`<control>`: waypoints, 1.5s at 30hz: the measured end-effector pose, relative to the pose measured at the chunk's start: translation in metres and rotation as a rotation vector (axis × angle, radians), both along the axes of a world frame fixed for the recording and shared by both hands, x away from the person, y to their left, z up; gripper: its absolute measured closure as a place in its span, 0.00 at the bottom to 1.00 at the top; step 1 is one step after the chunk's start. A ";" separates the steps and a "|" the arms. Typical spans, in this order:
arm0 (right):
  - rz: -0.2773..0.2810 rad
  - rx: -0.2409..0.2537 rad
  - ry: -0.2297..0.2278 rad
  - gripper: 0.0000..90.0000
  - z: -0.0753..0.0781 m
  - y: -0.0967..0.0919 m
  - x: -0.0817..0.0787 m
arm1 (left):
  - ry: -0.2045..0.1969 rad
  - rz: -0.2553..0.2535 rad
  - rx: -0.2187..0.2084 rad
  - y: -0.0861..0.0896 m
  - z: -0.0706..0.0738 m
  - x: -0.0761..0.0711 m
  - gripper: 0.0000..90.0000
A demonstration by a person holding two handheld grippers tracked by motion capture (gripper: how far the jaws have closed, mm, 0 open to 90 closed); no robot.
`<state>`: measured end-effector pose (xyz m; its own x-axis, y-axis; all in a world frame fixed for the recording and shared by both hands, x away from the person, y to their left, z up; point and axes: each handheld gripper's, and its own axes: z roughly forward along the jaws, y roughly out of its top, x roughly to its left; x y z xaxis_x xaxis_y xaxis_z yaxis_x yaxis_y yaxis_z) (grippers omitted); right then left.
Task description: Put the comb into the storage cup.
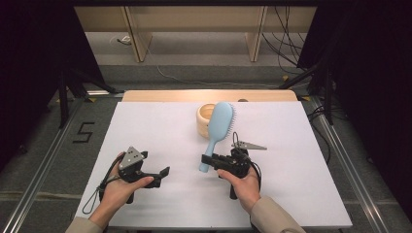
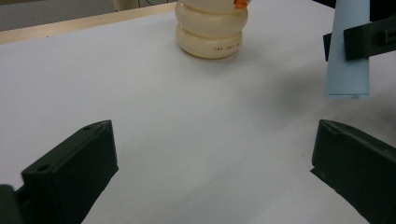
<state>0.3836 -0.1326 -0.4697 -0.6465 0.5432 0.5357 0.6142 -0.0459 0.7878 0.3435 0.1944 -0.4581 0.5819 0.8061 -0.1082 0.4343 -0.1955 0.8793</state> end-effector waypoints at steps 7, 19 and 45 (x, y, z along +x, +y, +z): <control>-0.001 0.002 0.001 0.75 0.003 -0.003 0.003 | 0.008 0.015 -0.006 0.004 -0.003 0.000 0.00; 0.000 0.001 -0.003 0.75 0.004 -0.004 0.008 | 0.016 0.028 -0.008 0.007 -0.005 0.001 0.00; -0.002 -0.009 -0.015 0.75 0.009 -0.004 0.020 | 0.027 0.034 -0.012 0.007 -0.007 0.002 0.00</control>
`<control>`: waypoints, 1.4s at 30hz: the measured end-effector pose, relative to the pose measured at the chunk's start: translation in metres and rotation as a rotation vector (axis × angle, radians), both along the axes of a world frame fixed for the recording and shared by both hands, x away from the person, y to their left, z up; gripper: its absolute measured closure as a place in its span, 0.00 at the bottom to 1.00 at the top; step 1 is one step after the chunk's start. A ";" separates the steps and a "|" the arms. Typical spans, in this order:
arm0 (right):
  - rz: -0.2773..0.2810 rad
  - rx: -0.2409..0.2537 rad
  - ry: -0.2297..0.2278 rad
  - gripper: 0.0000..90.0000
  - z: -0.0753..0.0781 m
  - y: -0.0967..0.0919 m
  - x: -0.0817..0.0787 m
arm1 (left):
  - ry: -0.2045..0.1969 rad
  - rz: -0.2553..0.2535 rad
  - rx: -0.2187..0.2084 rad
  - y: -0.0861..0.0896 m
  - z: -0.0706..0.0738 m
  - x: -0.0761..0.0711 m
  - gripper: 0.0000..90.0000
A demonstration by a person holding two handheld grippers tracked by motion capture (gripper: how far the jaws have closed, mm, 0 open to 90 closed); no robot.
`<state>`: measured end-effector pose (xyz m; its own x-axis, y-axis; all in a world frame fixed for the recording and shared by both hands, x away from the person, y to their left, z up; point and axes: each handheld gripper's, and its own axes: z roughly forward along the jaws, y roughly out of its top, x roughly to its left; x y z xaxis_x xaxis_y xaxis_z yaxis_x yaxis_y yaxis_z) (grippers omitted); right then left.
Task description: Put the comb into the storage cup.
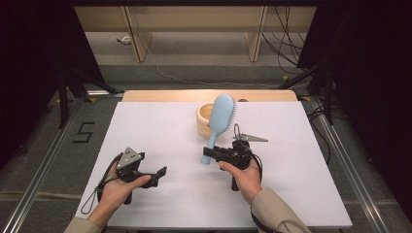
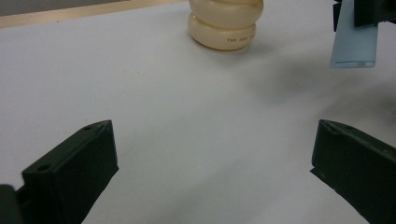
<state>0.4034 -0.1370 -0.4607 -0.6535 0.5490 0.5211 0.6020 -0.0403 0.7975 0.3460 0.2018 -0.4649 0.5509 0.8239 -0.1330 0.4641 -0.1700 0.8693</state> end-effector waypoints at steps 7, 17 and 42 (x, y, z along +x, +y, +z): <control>-0.003 0.001 -0.007 0.75 0.003 -0.001 0.003 | 0.002 0.000 0.000 0.000 0.000 0.000 0.00; -0.006 0.000 -0.004 0.75 0.004 -0.002 0.006 | 0.004 0.000 0.001 0.000 0.000 0.000 0.00; 0.000 -0.002 -0.008 0.75 0.006 0.000 0.010 | -0.003 0.000 -0.005 -0.002 0.001 0.000 0.01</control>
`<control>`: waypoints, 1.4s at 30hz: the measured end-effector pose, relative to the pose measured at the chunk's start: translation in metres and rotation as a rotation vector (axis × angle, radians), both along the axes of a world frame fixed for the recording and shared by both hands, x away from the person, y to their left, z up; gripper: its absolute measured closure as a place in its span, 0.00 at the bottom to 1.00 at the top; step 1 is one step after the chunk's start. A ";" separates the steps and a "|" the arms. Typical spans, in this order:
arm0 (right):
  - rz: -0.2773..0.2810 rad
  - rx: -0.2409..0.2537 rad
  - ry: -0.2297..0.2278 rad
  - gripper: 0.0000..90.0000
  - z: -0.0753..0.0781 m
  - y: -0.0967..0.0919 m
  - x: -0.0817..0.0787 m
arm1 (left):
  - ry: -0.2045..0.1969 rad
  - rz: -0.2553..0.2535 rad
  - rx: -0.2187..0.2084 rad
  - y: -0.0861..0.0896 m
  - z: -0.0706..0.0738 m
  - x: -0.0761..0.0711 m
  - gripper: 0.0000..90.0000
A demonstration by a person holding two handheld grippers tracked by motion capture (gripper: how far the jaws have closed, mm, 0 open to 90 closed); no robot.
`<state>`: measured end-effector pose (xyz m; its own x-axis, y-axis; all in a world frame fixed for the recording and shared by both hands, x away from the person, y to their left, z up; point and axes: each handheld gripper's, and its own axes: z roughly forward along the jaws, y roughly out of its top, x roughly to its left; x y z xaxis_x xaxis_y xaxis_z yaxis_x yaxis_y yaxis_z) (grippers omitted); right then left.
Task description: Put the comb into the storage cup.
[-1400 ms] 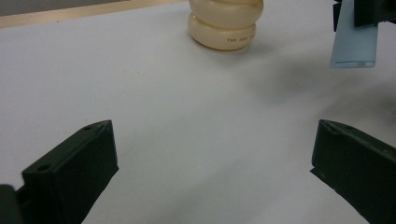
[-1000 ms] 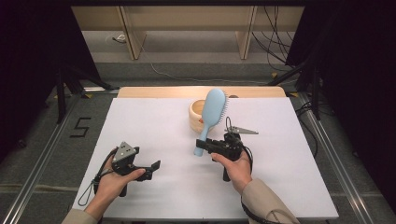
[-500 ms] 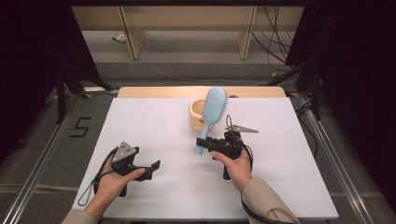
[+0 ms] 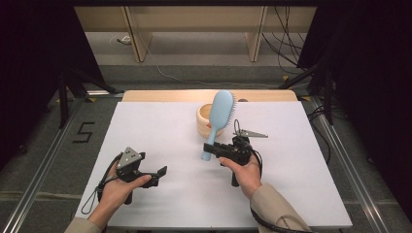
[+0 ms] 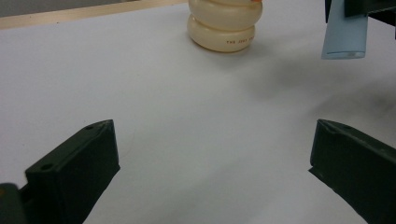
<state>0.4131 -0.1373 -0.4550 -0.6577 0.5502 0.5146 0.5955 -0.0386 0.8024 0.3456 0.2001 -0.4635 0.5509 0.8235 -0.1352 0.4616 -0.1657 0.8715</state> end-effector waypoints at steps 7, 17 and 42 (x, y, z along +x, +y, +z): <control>0.010 0.000 0.000 0.75 0.001 0.002 0.001 | 0.005 0.001 0.001 0.000 -0.001 0.000 0.01; 0.015 -0.006 -0.006 0.75 0.000 0.003 0.002 | -0.002 0.001 -0.051 -0.005 0.009 0.003 0.05; 0.028 0.013 -0.026 0.75 0.002 0.008 0.004 | 0.018 -0.214 -0.065 -0.086 0.035 0.022 0.20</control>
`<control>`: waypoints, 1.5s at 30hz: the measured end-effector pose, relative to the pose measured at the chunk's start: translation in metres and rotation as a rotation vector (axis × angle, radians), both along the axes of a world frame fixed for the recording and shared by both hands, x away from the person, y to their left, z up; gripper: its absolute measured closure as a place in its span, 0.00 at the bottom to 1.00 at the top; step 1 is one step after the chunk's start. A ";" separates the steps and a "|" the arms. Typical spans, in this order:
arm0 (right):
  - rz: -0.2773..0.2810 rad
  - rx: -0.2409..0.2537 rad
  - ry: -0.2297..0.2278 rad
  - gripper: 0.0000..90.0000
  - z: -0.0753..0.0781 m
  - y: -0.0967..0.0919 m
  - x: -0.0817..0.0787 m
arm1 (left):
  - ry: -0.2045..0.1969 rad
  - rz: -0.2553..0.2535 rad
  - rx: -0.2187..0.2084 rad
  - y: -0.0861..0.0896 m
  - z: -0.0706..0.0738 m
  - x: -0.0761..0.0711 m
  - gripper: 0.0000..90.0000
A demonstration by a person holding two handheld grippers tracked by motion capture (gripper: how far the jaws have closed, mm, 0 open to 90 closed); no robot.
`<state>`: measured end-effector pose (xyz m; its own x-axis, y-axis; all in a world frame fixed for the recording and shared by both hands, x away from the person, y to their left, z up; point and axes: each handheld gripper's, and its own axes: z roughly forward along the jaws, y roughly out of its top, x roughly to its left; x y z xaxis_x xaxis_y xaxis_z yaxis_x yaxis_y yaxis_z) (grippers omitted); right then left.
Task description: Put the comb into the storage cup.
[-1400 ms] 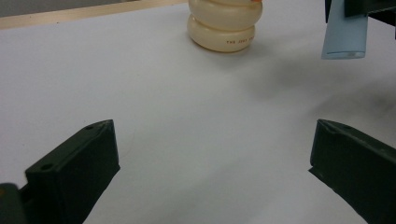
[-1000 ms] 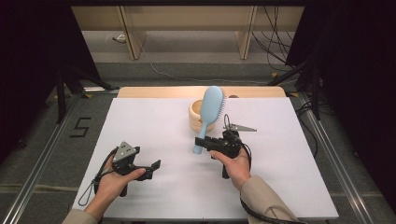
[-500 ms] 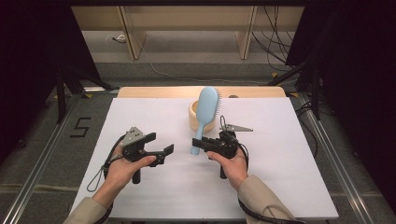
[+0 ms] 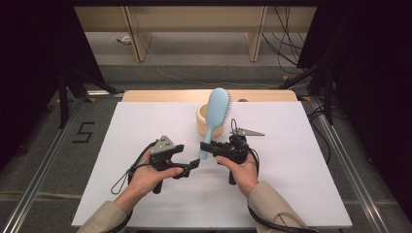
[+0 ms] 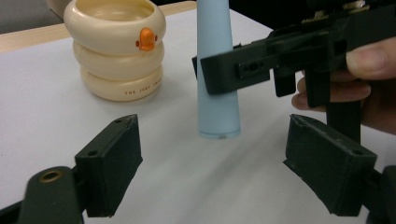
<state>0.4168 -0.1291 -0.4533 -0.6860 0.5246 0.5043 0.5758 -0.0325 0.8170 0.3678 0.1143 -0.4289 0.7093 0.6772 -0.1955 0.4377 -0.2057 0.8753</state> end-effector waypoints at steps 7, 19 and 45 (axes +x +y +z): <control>0.006 -0.005 -0.001 0.75 -0.002 0.002 0.000 | -0.013 0.009 -0.024 -0.002 0.009 0.003 0.20; 0.014 -0.003 -0.007 0.75 -0.002 0.003 0.000 | -0.090 0.047 -0.108 -0.019 0.065 0.040 0.01; 0.022 -0.006 -0.018 0.75 -0.002 0.002 -0.001 | -0.023 0.034 -0.109 -0.080 0.101 0.106 0.01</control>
